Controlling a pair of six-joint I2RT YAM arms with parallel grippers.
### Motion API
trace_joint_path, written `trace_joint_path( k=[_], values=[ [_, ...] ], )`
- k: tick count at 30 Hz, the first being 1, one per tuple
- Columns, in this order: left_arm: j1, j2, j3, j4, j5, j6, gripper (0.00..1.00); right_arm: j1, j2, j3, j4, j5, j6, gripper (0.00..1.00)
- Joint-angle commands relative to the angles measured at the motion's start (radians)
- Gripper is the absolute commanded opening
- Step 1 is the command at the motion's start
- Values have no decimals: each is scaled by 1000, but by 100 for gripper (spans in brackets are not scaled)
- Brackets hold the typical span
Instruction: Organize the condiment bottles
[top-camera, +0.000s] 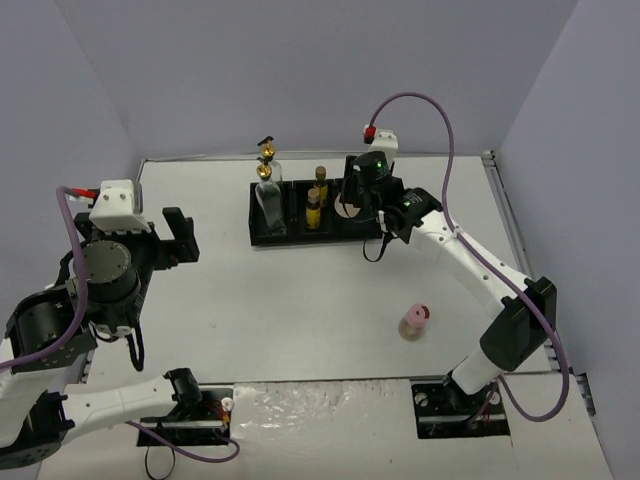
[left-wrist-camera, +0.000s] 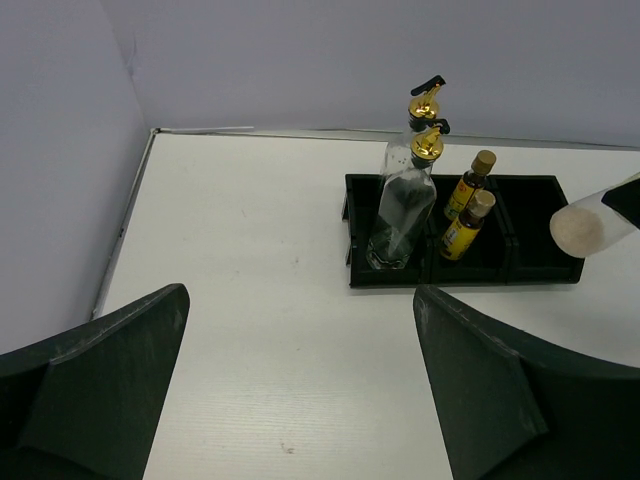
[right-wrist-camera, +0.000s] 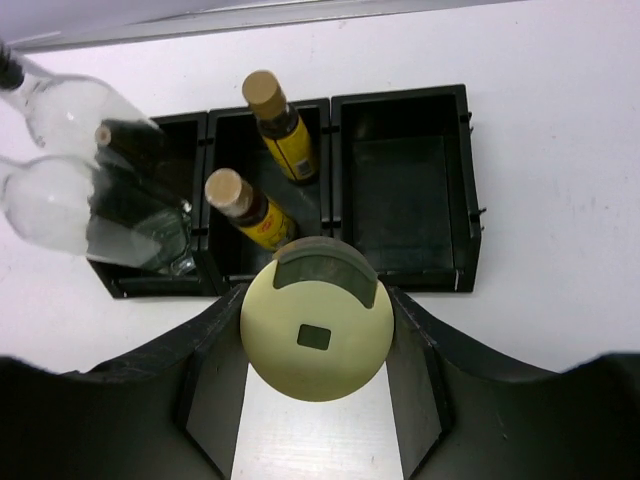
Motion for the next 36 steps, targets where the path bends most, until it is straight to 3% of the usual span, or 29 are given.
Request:
trace_joint_path(
  k=[1, 13, 36],
  values=[
    [-2, 28, 50, 40, -12, 20, 92, -117, 96, 171, 25, -118, -9, 0],
    [-2, 43, 81, 24, -17, 34, 92, -210, 414, 411, 8, -190, -35, 0],
    [-2, 59, 102, -6, -23, 27, 92, -226, 534, 360, 140, -93, -107, 0]
  ],
)
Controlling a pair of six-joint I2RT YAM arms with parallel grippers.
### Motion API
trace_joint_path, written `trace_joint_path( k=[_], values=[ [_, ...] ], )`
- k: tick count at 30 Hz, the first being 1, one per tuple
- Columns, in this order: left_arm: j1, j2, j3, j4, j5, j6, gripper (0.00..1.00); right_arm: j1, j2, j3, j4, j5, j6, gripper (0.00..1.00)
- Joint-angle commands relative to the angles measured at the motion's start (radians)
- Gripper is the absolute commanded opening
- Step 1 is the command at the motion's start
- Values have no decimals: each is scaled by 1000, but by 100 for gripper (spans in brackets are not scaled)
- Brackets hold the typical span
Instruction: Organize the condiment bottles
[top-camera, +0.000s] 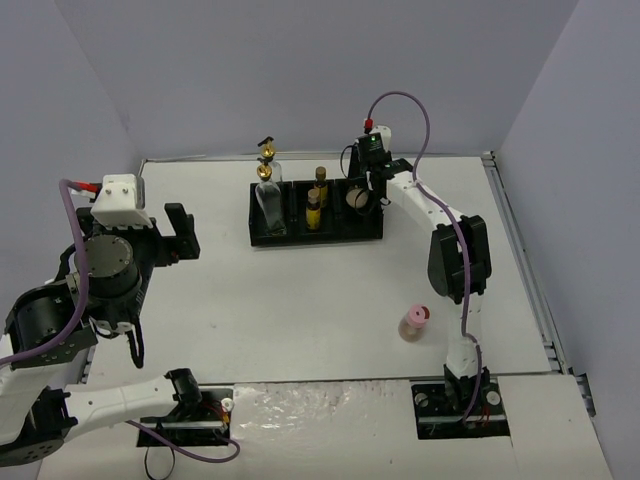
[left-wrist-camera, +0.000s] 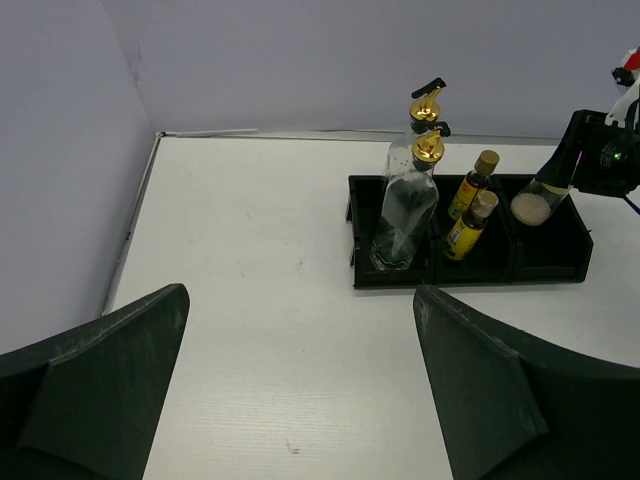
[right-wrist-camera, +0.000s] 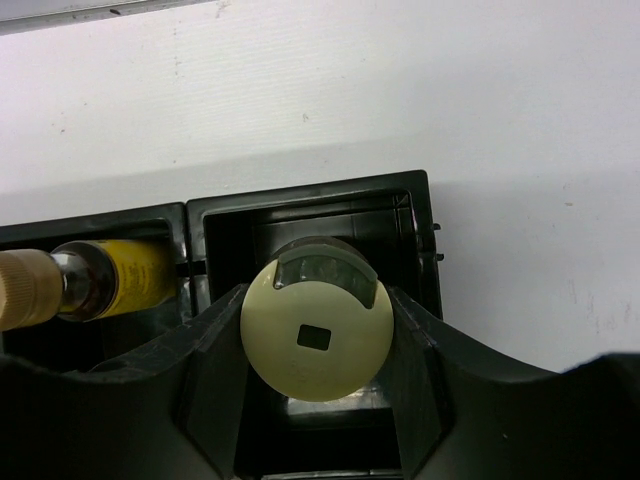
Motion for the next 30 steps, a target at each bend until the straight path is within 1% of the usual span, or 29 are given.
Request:
trace_joint_path(
  k=[1, 7, 13, 15, 18, 20, 21, 22, 24, 26, 30],
  values=[
    [-2, 25, 54, 19, -20, 18, 92, -4, -27, -13, 132, 58, -34, 0],
    [-2, 27, 59, 11, -20, 17, 92, -4, -50, -106, 242, 98, -53, 0],
    [-2, 33, 71, 7, -24, 21, 92, -4, -41, -130, 263, 99, -61, 0],
    [-2, 34, 72, 5, -24, 21, 92, -3, -44, -138, 269, 99, -68, 2],
    [-2, 32, 73, 0, -22, 17, 92, -4, -53, -144, 275, 95, -79, 37],
    [-2, 30, 74, -2, -22, 14, 92, -4, -59, -144, 276, 95, -84, 57],
    [-2, 29, 73, -3, -23, 13, 92, -4, -63, -142, 276, 94, -88, 64],
    [-2, 28, 73, -4, -25, 13, 92, -3, -65, -140, 275, 89, -92, 67],
    [-2, 30, 80, -9, -27, 12, 92, -3, -72, -139, 272, 89, -98, 76],
    [-2, 29, 86, -10, -27, 13, 92, -1, -82, -139, 270, 87, -101, 82],
    [-2, 25, 84, -12, -28, 13, 92, 5, -126, -148, 250, 101, -92, 83]
  ],
)
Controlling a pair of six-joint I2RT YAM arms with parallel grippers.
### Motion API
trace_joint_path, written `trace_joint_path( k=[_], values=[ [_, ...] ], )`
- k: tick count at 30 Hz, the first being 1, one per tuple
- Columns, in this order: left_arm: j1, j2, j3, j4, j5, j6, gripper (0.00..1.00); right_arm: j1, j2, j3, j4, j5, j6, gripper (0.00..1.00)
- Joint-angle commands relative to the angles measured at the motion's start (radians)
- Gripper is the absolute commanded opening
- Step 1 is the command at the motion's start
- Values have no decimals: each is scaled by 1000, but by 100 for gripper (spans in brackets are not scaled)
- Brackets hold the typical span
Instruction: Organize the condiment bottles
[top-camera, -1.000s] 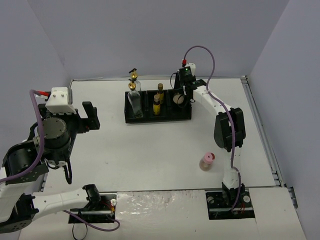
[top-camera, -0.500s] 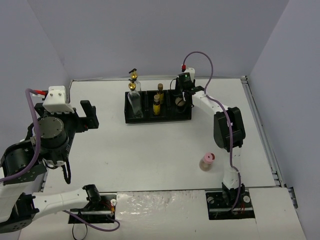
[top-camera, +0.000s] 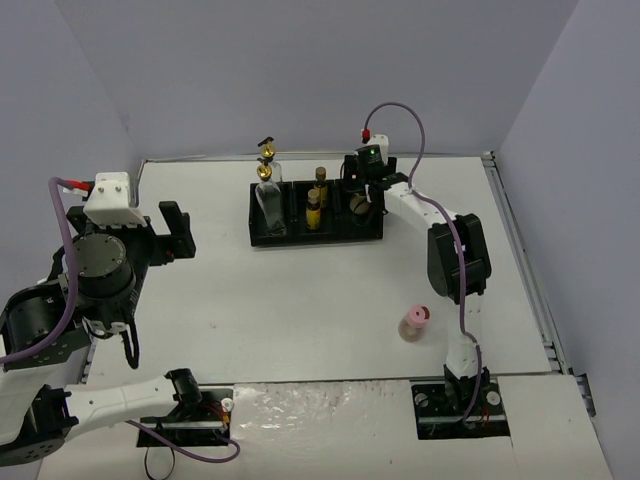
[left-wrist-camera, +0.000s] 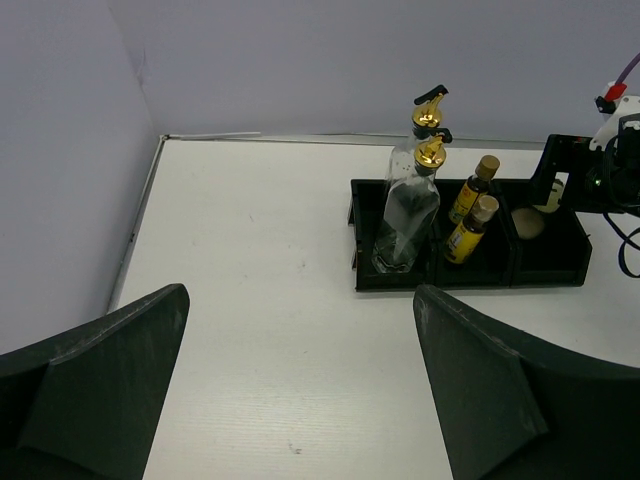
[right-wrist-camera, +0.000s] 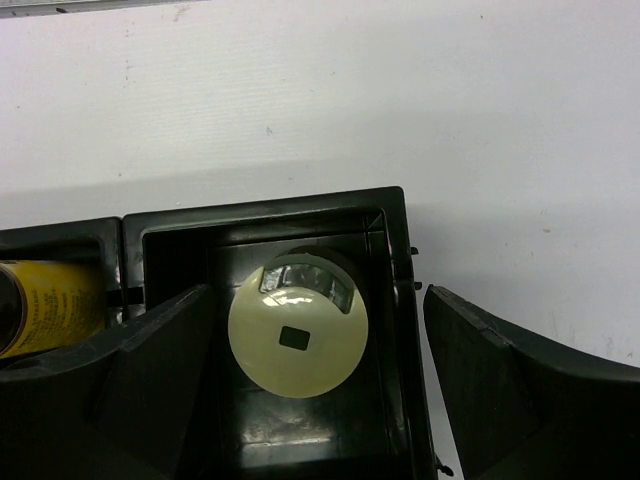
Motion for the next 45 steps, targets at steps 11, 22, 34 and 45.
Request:
trace_joint_path(
  k=[11, 22, 34, 45],
  values=[
    [-2, -12, -17, 54, -26, 14, 92, 38, -489, -228, -179, 132, 113, 85],
    [-2, -13, -87, 135, 43, 12, 92, 149, -910, -692, -338, 288, 391, 86],
    [-4, -24, -124, 166, 91, 18, 92, 268, -1096, -1002, -490, 484, 855, 87],
    [-2, -50, -159, 175, 100, 20, 92, 365, -1187, -1084, -633, 499, 1096, 88]
  ],
)
